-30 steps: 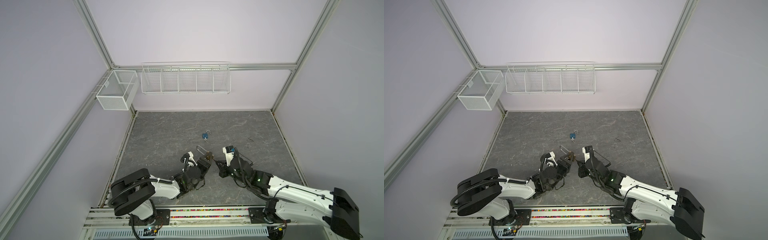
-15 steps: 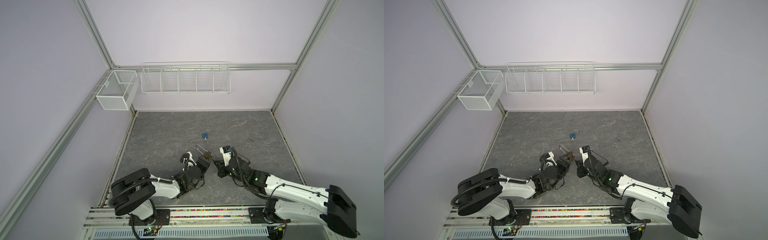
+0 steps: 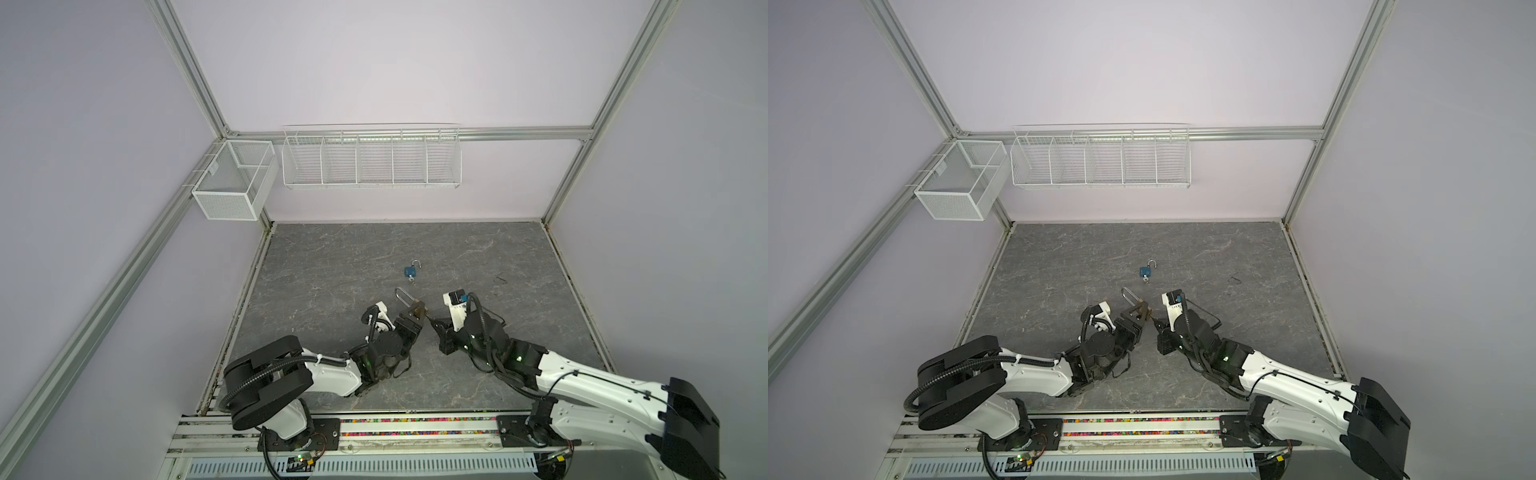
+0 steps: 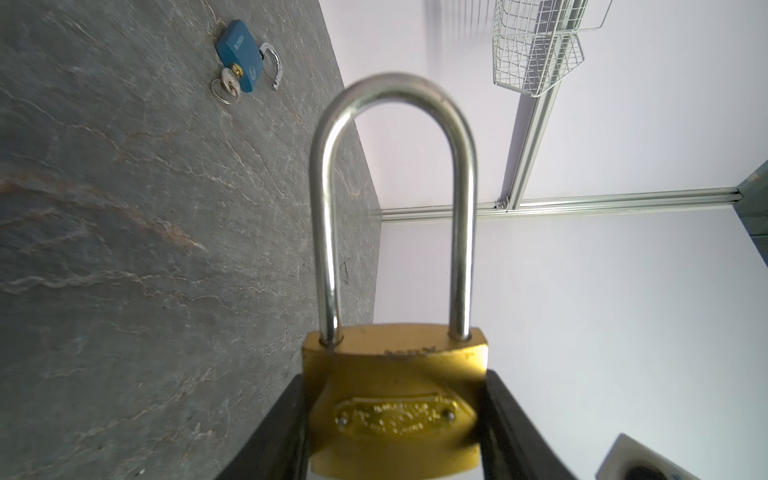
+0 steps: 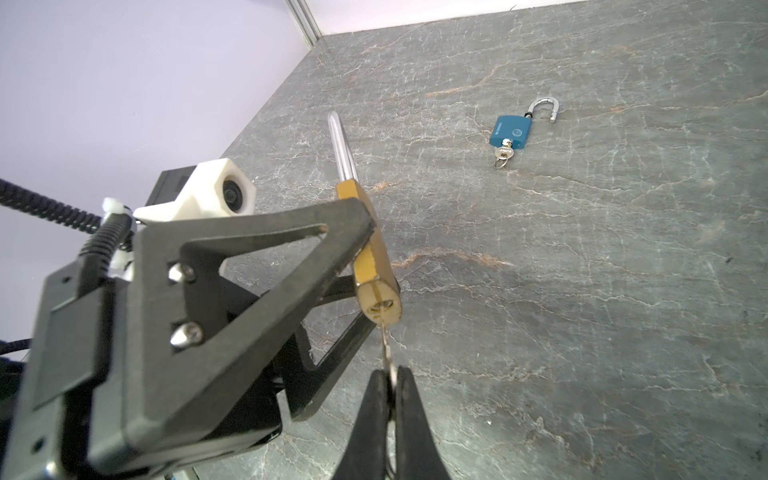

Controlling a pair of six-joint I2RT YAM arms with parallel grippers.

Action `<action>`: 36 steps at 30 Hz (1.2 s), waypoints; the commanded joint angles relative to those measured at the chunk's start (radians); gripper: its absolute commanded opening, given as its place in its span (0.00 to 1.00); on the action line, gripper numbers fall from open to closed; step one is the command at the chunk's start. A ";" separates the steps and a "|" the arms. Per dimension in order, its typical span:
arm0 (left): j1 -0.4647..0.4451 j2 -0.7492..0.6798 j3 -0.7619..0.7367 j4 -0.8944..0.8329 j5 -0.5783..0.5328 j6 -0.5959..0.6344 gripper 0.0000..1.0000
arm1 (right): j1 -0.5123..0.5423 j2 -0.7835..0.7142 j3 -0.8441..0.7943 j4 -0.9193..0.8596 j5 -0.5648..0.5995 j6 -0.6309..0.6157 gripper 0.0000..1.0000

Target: Unlock with the key

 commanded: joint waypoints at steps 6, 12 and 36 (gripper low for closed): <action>-0.025 0.009 0.053 0.050 0.113 0.011 0.00 | 0.048 0.039 0.048 0.179 -0.092 -0.005 0.06; -0.025 0.002 0.045 0.050 0.110 0.011 0.00 | 0.003 -0.054 0.019 0.104 -0.063 -0.033 0.06; -0.022 0.068 0.087 0.131 0.168 0.015 0.00 | -0.011 -0.076 0.024 0.073 -0.045 -0.079 0.06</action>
